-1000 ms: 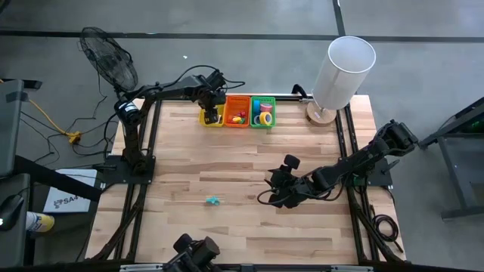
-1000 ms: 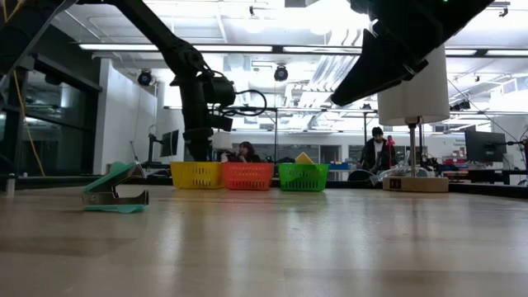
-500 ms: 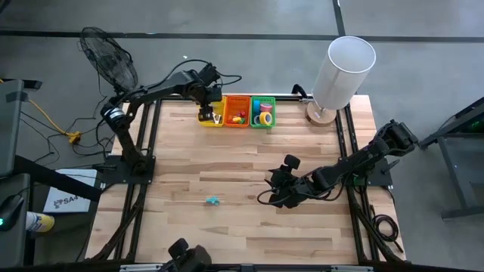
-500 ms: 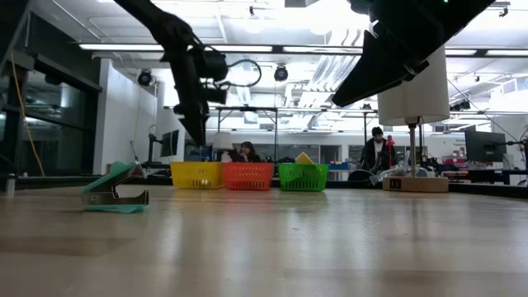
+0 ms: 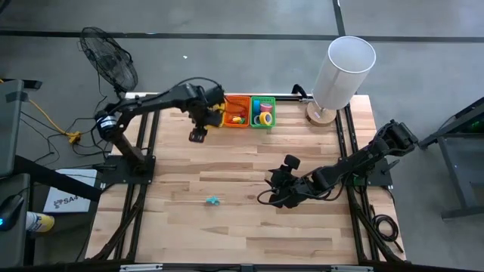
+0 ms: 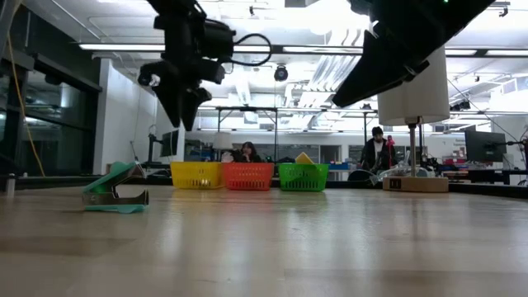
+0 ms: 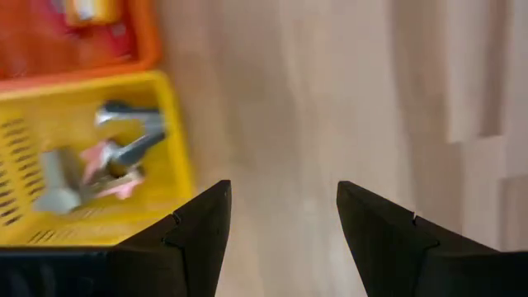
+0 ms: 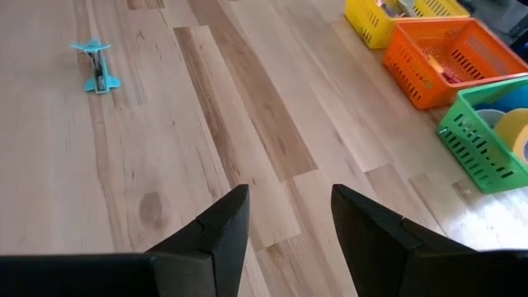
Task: Pick and place Stapler, Stapler remover, tape
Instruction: Put the light blue staple remover into the yellow basket
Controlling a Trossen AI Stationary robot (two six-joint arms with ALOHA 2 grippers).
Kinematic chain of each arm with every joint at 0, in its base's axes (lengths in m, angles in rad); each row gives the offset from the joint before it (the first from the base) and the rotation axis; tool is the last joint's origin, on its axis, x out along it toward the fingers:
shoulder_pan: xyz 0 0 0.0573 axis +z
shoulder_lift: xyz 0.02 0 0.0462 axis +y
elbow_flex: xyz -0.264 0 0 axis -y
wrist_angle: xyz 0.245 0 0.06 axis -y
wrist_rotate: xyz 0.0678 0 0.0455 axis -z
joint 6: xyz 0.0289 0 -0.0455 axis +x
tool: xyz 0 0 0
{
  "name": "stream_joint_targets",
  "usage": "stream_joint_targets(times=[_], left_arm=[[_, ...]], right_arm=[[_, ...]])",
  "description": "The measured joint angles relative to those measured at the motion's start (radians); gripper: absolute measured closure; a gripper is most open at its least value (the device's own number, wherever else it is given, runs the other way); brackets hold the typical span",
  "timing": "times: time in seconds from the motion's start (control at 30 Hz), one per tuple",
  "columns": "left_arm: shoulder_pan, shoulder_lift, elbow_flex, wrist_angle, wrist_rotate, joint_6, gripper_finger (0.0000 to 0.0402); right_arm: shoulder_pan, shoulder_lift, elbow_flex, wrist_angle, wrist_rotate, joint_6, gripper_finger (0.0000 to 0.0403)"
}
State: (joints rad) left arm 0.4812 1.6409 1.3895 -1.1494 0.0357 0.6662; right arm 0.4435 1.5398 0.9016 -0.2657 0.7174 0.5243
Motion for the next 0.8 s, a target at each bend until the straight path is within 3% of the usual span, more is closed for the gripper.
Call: stream_joint_targets(times=[0.47, 0.8], left_arm=[[-0.286, 0.0, -0.134, -0.023, -0.027, -0.216, 0.0183], [-0.504, 0.0, -0.285, 0.12, -0.027, -0.465, 0.0183]], right_arm=[[0.002, 0.0, 0.0, -0.024, -0.084, 0.035, 0.0238], [0.018, 0.0, 0.0, -0.075, -0.08, 0.101, 0.0238]])
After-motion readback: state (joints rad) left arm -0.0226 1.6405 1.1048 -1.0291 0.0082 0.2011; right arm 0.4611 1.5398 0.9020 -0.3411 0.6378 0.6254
